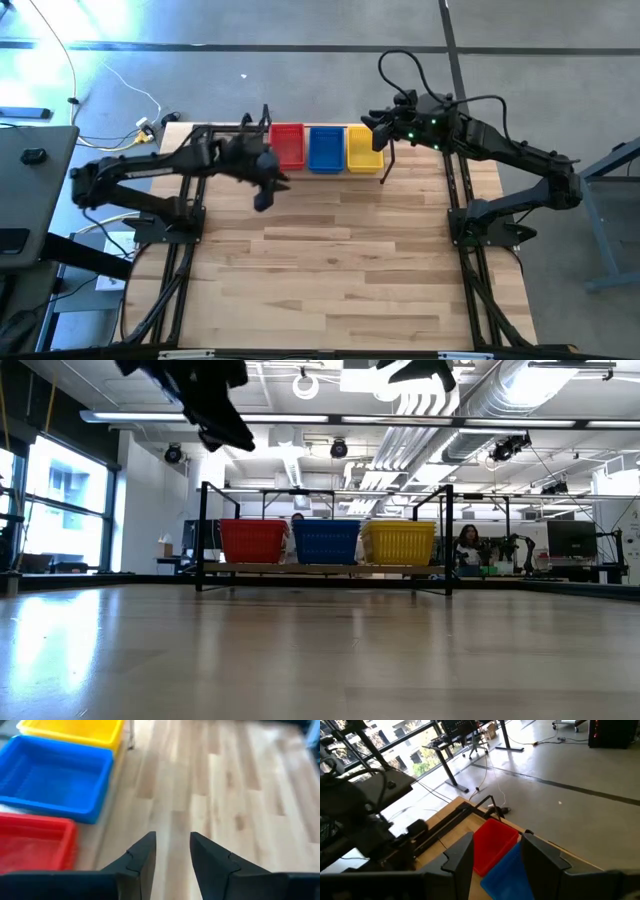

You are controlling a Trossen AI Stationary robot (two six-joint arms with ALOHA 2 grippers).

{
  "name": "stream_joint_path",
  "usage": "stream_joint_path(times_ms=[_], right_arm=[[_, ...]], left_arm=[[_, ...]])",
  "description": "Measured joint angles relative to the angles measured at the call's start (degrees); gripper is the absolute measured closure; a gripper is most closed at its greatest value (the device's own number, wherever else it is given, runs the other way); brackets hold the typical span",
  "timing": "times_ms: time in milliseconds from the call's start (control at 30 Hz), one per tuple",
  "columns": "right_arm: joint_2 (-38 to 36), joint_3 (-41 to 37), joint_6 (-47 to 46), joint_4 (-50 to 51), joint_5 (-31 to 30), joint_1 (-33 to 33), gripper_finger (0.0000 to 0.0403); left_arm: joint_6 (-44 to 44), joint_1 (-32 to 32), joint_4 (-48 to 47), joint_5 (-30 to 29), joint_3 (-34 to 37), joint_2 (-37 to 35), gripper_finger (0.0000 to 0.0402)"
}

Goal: Stack baskets on shelf by color
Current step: Return to Home Position

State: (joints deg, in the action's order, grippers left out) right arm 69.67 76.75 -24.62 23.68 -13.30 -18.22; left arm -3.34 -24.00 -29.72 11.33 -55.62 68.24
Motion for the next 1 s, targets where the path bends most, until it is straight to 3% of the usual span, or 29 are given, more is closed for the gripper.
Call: stream_joint_path(times_ms=[300, 467, 733, 1000], right_arm=[[0.0, 0.0, 1.1, 0.1, -0.2, 0.2, 0.0257], [0.0, 0.0, 1.7, 0.1, -0.2, 1.5, 0.0257], [0.0, 0.0, 1.7, 0.1, -0.2, 4.4, 0.0257], [-3.4, 0.0, 2.0, 1.2, -0.2, 6.3, 0.0257]], left_arm=[[11.3, 8.5, 15.8, -0.7, 17.1, -15.9, 0.0295], [15.3, 13.7, 20.9, -7.3, 25.3, -25.4, 0.0296], [16.8, 19.9, 23.9, -13.2, 34.7, -40.5, 0.0296], [16.3, 20.7, 23.7, -16.1, 42.7, -54.6, 0.0296]])
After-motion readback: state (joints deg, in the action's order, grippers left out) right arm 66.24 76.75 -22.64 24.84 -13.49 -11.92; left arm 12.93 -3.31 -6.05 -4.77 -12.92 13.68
